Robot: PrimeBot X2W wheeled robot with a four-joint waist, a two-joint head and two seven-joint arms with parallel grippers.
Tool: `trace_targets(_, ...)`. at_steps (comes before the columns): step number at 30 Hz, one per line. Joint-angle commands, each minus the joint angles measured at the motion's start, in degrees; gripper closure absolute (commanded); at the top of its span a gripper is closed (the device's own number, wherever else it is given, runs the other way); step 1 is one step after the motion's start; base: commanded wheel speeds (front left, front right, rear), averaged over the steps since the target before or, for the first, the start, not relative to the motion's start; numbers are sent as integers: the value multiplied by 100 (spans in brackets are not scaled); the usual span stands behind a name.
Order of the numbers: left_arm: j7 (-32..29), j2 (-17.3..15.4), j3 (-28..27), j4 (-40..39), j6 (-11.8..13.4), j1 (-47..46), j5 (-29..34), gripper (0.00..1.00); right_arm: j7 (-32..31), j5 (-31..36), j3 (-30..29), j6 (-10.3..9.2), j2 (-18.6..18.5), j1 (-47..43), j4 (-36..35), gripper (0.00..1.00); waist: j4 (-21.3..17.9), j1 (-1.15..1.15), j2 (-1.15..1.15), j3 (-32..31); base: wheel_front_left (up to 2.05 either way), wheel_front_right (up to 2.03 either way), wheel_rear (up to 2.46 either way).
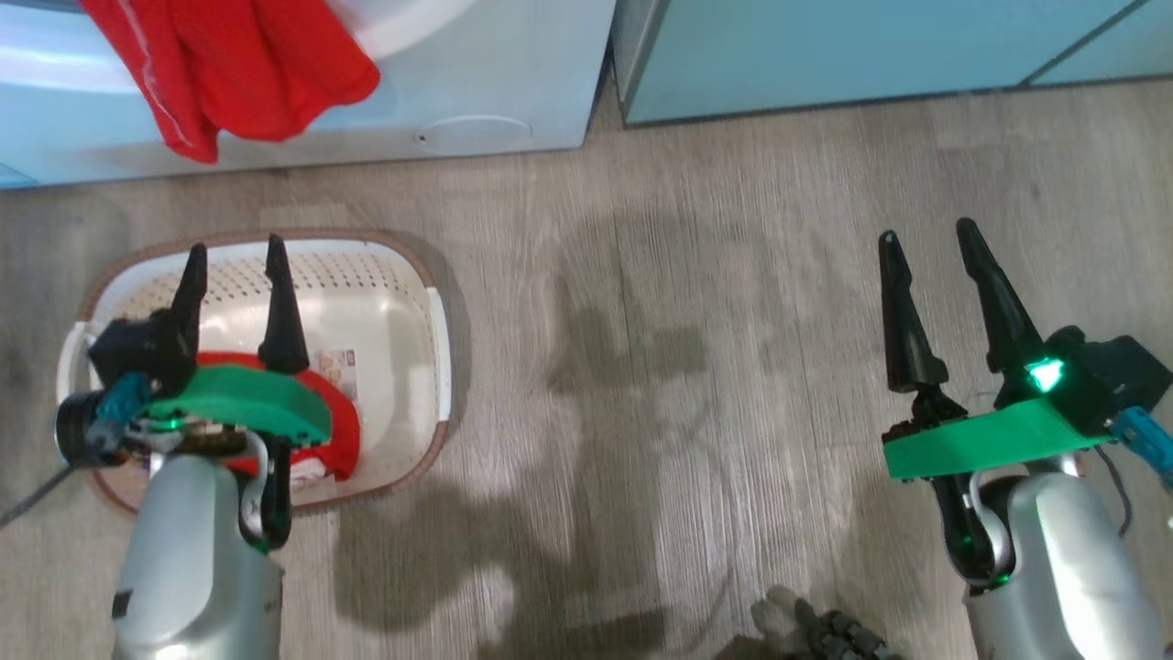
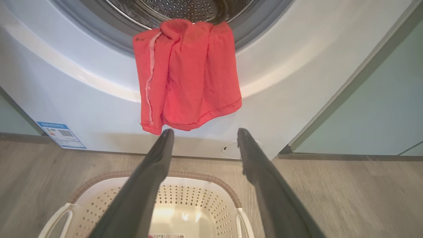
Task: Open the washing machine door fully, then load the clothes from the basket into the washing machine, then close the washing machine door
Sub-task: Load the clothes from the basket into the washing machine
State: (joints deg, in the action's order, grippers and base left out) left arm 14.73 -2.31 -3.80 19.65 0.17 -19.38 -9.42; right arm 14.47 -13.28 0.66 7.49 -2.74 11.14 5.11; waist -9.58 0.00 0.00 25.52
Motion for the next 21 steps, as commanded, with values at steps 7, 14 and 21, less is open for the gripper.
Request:
trace_targets(7, 27, -301, -410, 614, 45, -1117, 120, 0, 52, -114, 260, 0, -14, 241, -213, 0, -180, 0, 0, 682, 0, 0, 0)
trace_targets(14, 27, -592, -752, 1215, 217, -2163, 113, 0, 52, -173, 375, 0, -14, 387, -223, 0, -330, 0, 0, 1059, 0, 0, 0)
trace_targets(21, 27, -972, -764, 1900, 272, -3078, 275, 0, 52, -204, 406, 0, -14, 439, -238, 0, -435, 0, 0, 1332, 0, 0, 0)
